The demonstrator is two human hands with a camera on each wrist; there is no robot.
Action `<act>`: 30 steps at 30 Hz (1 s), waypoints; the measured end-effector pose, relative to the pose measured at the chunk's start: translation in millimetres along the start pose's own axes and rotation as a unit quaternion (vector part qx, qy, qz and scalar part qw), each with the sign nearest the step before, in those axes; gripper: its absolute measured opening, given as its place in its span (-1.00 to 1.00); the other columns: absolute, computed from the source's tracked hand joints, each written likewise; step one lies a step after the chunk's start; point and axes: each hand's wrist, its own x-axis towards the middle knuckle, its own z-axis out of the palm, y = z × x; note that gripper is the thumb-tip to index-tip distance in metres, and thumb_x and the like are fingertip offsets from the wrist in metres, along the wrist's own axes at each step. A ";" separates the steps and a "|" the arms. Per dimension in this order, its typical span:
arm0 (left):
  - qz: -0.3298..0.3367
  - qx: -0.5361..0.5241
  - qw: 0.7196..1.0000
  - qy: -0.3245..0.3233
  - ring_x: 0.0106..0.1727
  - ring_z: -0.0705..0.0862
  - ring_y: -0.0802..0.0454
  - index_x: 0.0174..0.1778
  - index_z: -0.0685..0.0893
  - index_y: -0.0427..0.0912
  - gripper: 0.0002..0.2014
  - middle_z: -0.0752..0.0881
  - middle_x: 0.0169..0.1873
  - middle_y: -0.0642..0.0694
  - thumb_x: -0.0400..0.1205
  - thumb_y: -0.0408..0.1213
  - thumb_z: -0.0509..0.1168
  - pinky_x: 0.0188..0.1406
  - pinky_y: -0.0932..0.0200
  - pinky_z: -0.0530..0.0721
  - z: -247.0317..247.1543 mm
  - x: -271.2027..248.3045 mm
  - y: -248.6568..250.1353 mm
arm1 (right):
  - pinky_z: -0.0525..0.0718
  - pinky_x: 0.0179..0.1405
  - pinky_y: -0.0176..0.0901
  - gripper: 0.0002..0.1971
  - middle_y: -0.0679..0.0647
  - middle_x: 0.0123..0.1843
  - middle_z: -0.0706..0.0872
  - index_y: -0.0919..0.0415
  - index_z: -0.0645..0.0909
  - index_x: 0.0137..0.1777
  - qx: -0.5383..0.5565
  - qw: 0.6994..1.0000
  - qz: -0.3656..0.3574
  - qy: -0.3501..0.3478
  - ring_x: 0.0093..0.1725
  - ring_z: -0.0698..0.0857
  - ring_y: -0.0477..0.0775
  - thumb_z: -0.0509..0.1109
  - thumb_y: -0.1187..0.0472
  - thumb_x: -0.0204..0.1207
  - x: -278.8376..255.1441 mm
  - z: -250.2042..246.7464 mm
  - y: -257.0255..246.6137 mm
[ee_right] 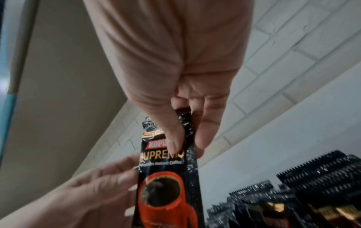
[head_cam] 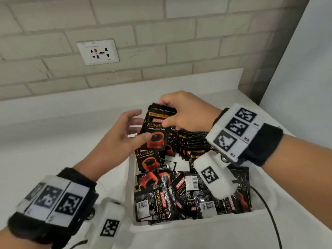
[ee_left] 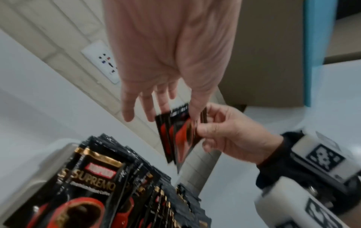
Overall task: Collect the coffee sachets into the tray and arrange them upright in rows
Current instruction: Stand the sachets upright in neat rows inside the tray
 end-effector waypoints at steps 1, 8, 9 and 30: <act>-0.005 0.000 1.000 0.025 0.14 0.66 0.07 0.26 0.42 0.10 -0.50 0.64 0.15 -0.01 0.47 -0.20 0.46 0.06 0.21 0.64 -6.3 2.4 -2.7 | 0.52 -0.25 -0.36 -0.71 0.00 0.08 0.66 0.16 0.58 0.18 -0.012 1.000 0.005 -0.011 -0.34 0.49 -0.25 0.43 0.33 0.46 4.3 3.9 1.8; -0.096 0.023 0.990 0.097 0.17 0.60 0.08 0.37 0.43 -0.04 -0.55 0.61 0.14 0.06 0.58 -0.33 0.35 0.03 0.32 0.49 -21.7 8.5 -26.4 | 0.45 -0.04 -0.24 -0.65 0.05 0.21 0.64 0.18 0.56 0.26 -0.094 0.991 0.023 -0.097 0.01 0.57 -0.05 0.43 0.31 0.48 20.7 38.1 8.7; -0.109 0.023 0.989 0.093 0.21 0.58 0.08 0.41 0.41 -0.05 -0.54 0.59 0.19 0.04 0.59 -0.29 0.34 0.07 0.30 0.47 -18.8 8.8 -28.6 | 0.49 -0.03 -0.22 -0.67 0.06 0.19 0.65 0.19 0.57 0.25 -0.103 0.989 0.018 -0.106 0.06 0.61 0.00 0.41 0.31 0.48 22.1 41.5 8.2; -0.186 -0.042 0.981 0.043 0.25 0.46 0.16 0.65 0.04 -0.06 -0.44 0.40 0.42 -0.01 0.74 -0.10 0.05 0.09 0.36 0.40 23.3 18.1 -33.4 | 0.56 -0.41 -0.15 -0.54 0.15 -0.08 0.62 0.21 0.46 0.35 -0.245 0.952 -0.038 -0.177 -0.10 0.70 0.20 0.41 0.24 0.44 23.1 74.7 13.4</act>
